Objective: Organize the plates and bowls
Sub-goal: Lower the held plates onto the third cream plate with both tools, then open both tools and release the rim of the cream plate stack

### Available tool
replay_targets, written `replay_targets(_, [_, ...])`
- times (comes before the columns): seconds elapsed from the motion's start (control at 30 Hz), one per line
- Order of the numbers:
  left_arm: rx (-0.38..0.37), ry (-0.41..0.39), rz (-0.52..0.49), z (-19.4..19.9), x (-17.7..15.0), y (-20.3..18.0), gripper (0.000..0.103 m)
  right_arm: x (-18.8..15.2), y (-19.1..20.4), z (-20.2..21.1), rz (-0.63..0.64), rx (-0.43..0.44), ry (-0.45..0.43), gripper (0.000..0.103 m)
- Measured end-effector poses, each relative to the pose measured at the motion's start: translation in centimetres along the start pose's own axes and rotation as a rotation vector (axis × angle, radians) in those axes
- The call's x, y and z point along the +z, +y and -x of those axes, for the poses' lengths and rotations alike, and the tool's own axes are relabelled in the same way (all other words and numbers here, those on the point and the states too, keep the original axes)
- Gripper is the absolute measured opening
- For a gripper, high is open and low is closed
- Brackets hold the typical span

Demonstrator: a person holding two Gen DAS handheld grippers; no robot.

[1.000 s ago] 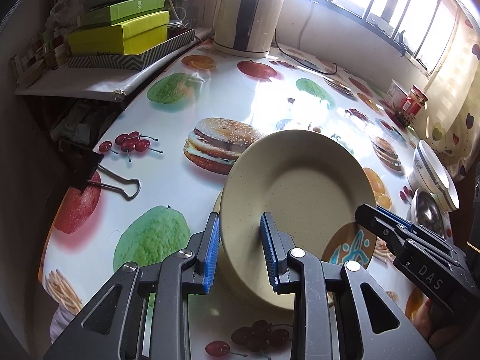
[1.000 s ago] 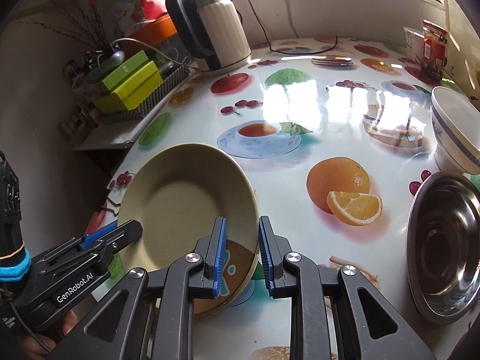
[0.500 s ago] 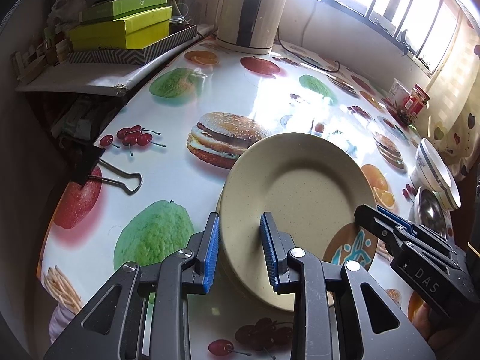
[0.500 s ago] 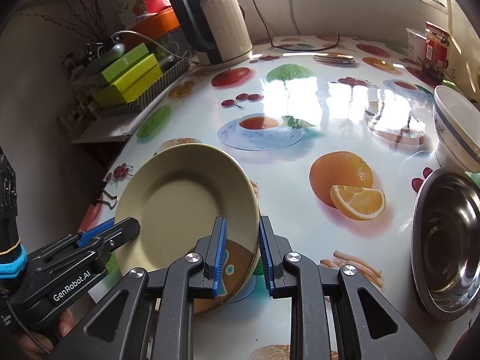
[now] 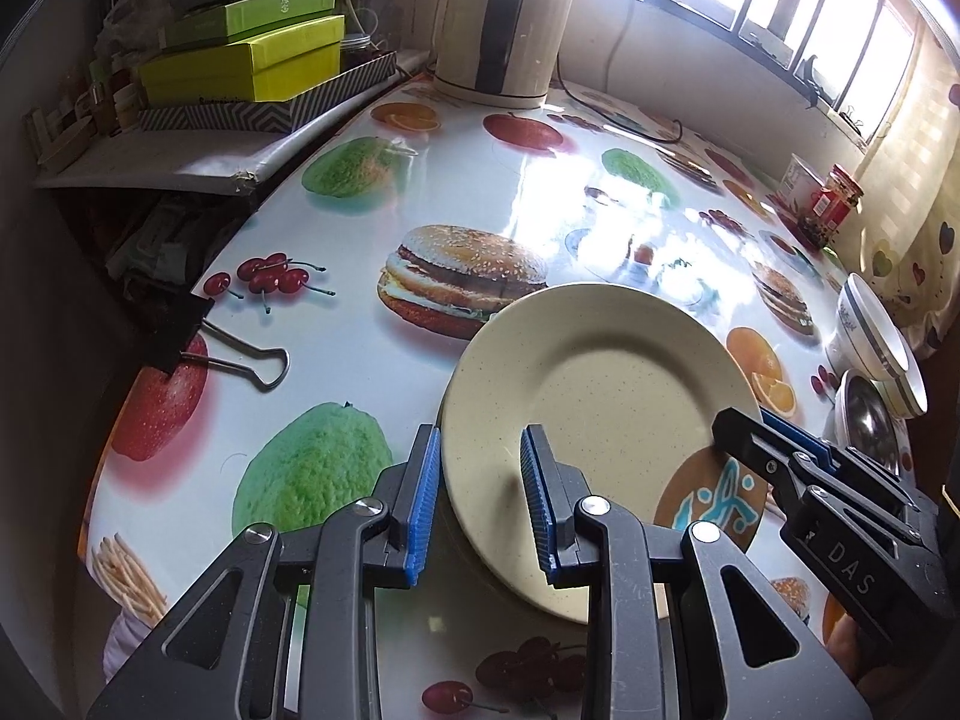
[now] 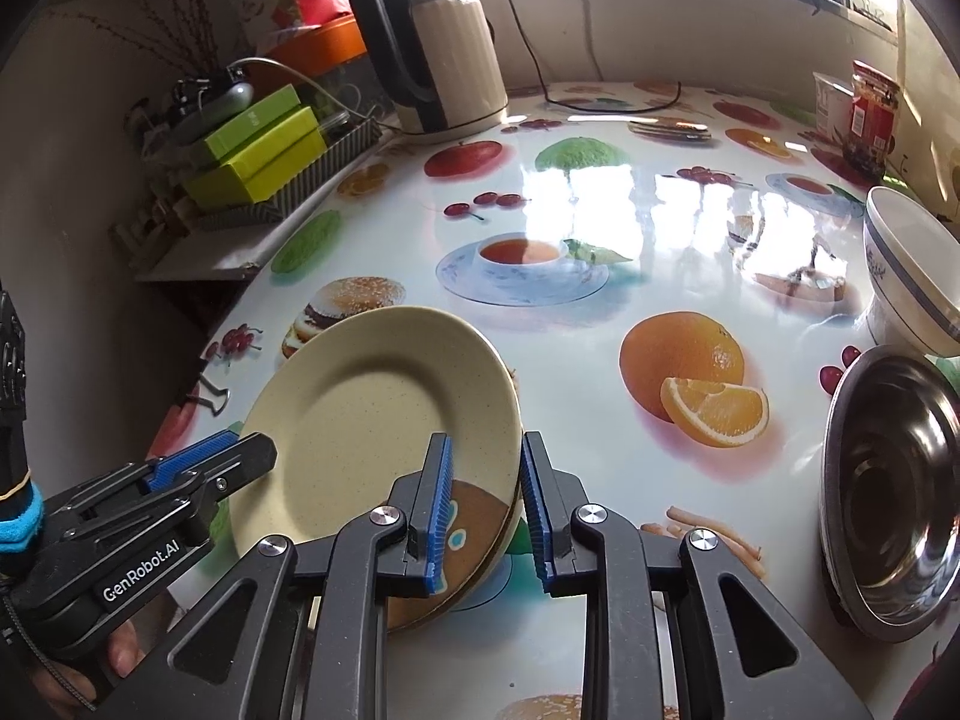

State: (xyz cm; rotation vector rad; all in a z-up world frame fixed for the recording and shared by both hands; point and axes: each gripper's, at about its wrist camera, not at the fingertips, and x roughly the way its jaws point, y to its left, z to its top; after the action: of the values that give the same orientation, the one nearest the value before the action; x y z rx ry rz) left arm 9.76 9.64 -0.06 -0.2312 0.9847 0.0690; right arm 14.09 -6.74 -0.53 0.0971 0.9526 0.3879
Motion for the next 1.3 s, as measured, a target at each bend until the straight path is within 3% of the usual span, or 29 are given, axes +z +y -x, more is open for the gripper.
replay_targets(0.43, [-0.014,-0.006,0.006,0.1,0.0,0.1,0.029,-0.2,0.0,-0.1,0.002,-0.004,0.008,0.027])
replay_targets(0.63, [-0.024,-0.011,0.01,0.2,-0.1,0.3,0.029,-0.5,-0.1,0.0,-0.002,-0.015,-0.002,0.042])
replay_targets(1.3, [-0.045,-0.008,0.027,0.5,-0.7,1.1,0.03,-1.7,1.5,0.6,0.048,-0.022,-0.013,0.044])
